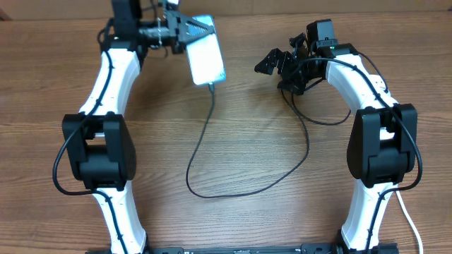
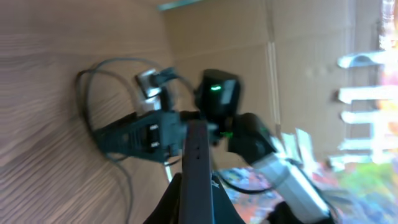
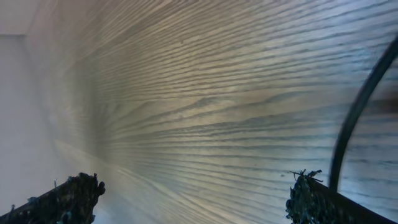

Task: Plug charger to phone and switch on socket

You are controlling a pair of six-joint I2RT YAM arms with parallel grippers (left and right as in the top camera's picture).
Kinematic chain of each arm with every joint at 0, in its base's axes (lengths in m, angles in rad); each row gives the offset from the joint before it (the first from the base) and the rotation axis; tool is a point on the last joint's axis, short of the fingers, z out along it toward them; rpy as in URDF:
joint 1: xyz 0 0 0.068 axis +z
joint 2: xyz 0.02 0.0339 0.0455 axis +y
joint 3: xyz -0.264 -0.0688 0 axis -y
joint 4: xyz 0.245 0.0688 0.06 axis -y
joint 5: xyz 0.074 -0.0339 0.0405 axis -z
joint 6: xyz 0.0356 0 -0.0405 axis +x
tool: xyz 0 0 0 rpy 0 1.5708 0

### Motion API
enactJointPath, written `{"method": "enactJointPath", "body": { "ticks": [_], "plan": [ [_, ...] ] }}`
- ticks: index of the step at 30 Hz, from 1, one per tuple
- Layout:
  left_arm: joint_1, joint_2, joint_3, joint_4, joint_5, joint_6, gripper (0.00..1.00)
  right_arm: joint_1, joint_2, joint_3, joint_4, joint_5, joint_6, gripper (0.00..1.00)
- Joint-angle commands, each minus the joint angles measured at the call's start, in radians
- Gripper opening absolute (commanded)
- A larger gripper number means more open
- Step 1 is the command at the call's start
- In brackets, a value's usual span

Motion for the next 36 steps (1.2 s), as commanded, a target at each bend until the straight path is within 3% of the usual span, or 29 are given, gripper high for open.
{"method": "enactJointPath", "body": {
  "ticks": [1, 11, 25, 36],
  "plan": [
    [-0.04, 0.003, 0.011, -0.137, -0.153, 0.257, 0.04, -0.002, -0.01, 0.016, 0.003, 0.032, -0.03, 1.0],
    [-0.128, 0.005, 0.011, -0.404, -0.455, 0.373, 0.04, -0.002, -0.01, 0.016, 0.013, 0.044, -0.033, 1.0],
    [-0.208, 0.011, 0.003, -0.454, -0.644, 0.372, 0.04, -0.002, -0.01, 0.016, 0.002, 0.131, -0.032, 1.0],
    [-0.214, 0.108, 0.003, -0.443, -0.637, 0.338, 0.04, -0.029, -0.013, 0.016, 0.003, 0.141, -0.025, 1.0]
  ]
}}
